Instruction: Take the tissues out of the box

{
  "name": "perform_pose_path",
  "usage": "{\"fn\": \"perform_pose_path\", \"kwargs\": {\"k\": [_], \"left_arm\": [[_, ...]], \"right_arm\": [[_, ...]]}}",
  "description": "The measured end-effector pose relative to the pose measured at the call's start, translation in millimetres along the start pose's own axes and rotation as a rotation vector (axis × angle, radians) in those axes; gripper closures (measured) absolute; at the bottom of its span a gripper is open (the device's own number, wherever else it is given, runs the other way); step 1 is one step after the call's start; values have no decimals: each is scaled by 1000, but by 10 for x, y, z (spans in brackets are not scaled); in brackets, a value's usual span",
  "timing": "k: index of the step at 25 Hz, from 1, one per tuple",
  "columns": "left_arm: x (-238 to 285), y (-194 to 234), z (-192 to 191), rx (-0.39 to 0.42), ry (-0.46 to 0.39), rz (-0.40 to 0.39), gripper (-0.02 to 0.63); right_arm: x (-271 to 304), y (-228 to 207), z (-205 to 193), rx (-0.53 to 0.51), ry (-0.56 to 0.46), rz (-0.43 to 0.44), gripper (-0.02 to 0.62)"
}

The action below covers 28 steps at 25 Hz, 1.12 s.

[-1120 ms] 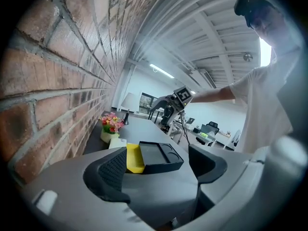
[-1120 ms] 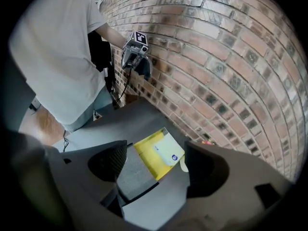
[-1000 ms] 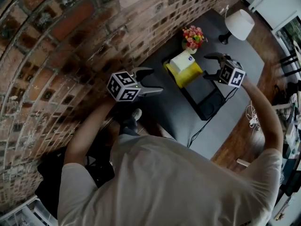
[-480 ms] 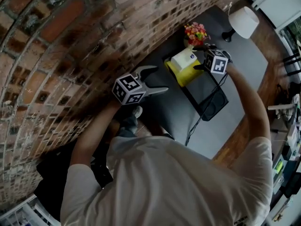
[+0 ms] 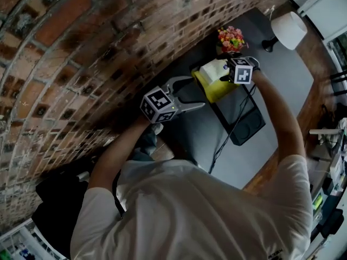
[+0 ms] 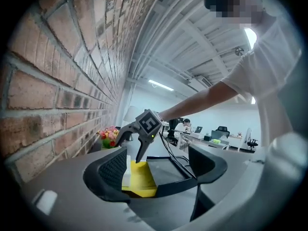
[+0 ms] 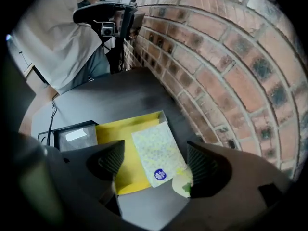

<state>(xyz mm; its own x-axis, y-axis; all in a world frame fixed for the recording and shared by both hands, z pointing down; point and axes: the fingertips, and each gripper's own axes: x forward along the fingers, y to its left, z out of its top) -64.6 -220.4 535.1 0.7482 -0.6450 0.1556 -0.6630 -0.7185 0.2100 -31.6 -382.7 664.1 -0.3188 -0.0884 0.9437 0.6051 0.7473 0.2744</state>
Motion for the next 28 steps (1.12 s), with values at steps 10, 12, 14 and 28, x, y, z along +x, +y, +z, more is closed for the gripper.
{"fn": "perform_pose_path", "kwargs": {"k": [10, 12, 14, 28], "left_arm": [[78, 132, -200, 32, -58, 33, 204], [92, 116, -216, 59, -60, 32, 204], [117, 103, -211, 87, -62, 38, 204], [-27, 268, -186, 78, -80, 81, 209]], "right_arm": [[614, 50, -72, -244, 105, 53, 80], [716, 90, -74, -326, 125, 68, 81], [794, 112, -96, -364, 141, 83, 81], [902, 109, -61, -384, 194, 127, 144]]}}
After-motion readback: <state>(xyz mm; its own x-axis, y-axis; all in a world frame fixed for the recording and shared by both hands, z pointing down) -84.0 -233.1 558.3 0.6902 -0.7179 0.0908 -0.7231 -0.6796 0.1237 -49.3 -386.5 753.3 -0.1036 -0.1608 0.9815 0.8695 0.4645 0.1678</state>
